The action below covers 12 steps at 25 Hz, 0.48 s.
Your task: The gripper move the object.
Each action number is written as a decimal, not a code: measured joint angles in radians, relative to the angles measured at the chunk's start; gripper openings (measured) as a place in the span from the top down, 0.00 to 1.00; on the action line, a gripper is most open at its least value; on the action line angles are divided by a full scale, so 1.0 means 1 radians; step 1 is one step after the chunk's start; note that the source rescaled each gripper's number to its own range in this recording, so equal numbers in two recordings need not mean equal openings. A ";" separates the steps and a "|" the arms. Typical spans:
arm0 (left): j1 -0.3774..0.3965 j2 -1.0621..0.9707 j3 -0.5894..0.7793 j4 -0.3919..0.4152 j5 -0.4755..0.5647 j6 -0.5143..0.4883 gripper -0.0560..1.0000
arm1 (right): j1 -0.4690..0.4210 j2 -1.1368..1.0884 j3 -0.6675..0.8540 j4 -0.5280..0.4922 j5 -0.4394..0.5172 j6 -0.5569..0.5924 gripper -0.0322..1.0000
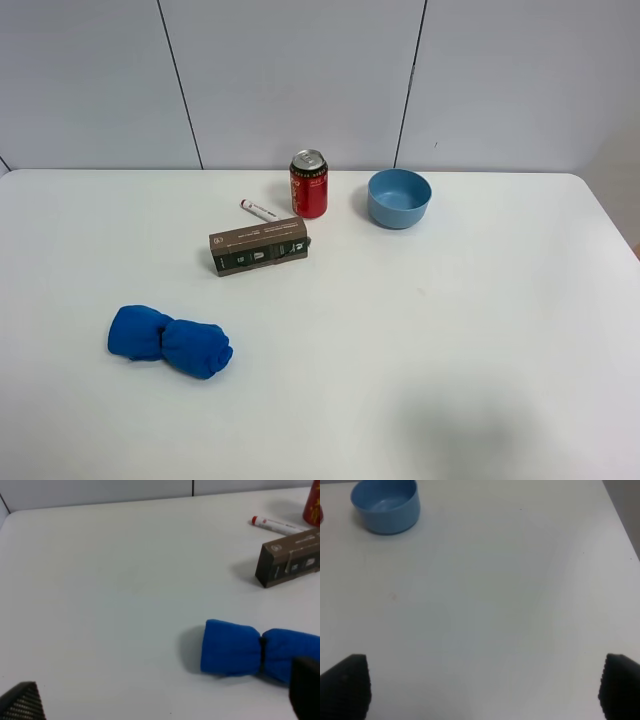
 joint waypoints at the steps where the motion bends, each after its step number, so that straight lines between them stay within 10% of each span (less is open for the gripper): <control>1: 0.000 0.000 0.000 0.000 0.000 0.000 0.00 | 0.000 0.000 0.000 0.000 0.000 0.000 0.16; 12: 0.000 0.000 0.000 0.000 0.000 0.000 0.00 | 0.000 0.000 0.000 0.000 0.000 0.001 0.16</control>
